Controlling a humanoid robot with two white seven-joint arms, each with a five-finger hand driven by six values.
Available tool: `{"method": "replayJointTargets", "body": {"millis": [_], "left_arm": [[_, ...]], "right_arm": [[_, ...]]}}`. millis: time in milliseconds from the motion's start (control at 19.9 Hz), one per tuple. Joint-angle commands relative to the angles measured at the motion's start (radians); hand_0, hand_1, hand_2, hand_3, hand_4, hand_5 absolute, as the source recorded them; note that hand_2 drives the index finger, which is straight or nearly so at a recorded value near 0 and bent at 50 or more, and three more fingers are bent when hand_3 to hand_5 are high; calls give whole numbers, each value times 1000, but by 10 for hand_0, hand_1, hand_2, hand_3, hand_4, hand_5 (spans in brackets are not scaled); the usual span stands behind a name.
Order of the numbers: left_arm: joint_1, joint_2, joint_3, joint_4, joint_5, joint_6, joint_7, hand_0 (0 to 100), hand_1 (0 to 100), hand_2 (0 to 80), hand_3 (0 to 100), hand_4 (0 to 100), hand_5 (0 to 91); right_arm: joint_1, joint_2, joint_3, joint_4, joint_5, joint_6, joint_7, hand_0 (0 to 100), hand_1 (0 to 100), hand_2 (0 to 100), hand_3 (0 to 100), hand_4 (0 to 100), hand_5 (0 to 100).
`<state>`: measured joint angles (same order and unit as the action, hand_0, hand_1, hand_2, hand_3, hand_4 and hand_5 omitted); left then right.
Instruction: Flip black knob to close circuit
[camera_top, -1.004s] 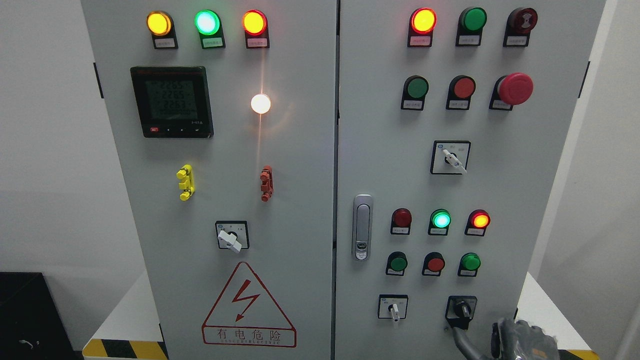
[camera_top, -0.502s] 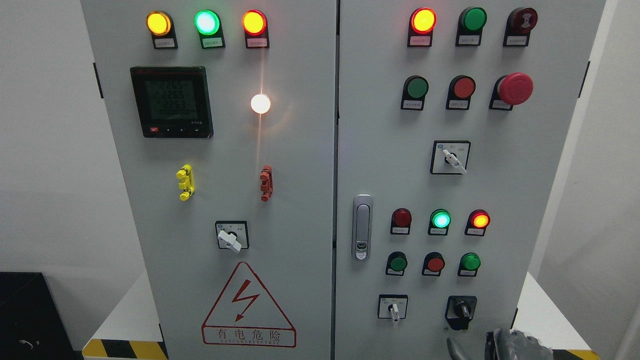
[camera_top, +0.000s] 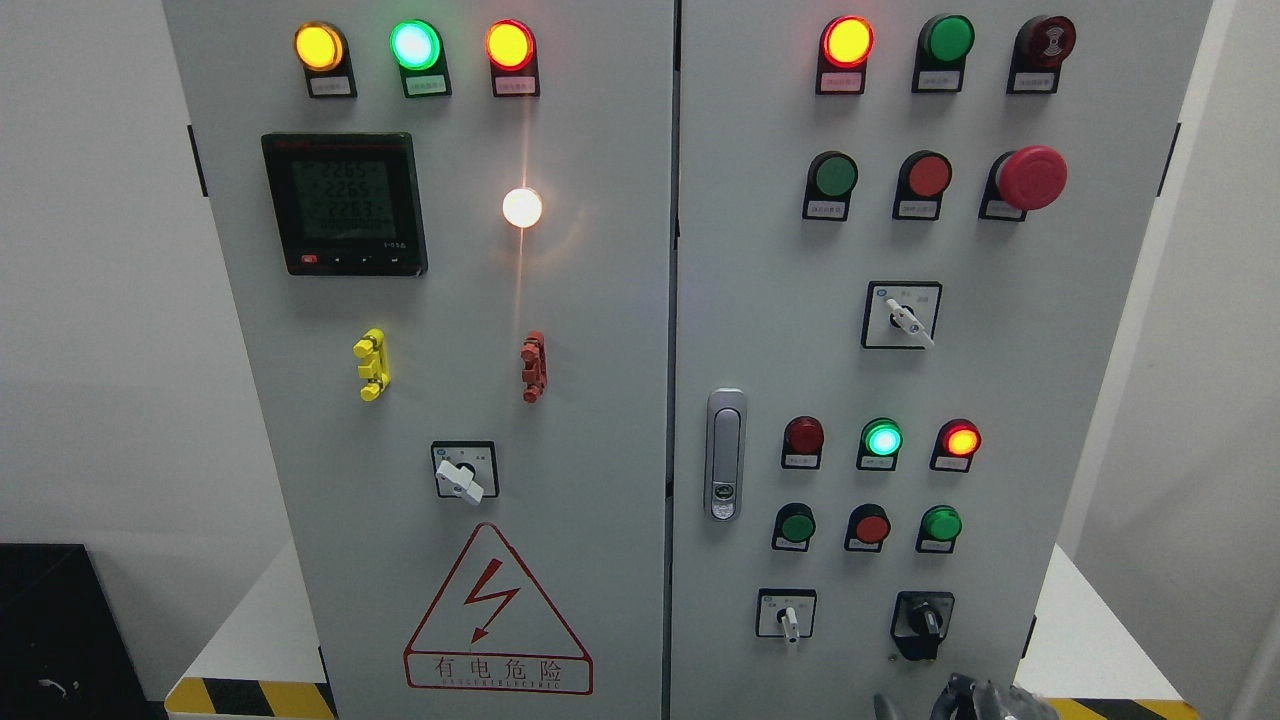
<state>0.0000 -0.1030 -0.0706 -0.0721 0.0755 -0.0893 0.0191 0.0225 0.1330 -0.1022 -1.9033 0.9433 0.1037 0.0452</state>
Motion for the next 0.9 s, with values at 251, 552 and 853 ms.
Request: {"method": "replayJointTargets", "body": {"millis": [251,552,853], "left_arm": [[6,0,0,0,1,0,1,120,556,0,0,0,0],[6,0,0,0,0,0,1,120,556,0,0,0,0],[6,0,0,0,0,0,1,120,556,0,0,0,0]], "right_arm": [[206,-9,39,-180,-607,4,-31,0,46,227,387,377,376],[237,-10,39,-191,-805,-34,-41,0,0,86,241,188,163],[301,-10,73,-191,-871,-127,-39,0,0,5,119,75,47]]}}
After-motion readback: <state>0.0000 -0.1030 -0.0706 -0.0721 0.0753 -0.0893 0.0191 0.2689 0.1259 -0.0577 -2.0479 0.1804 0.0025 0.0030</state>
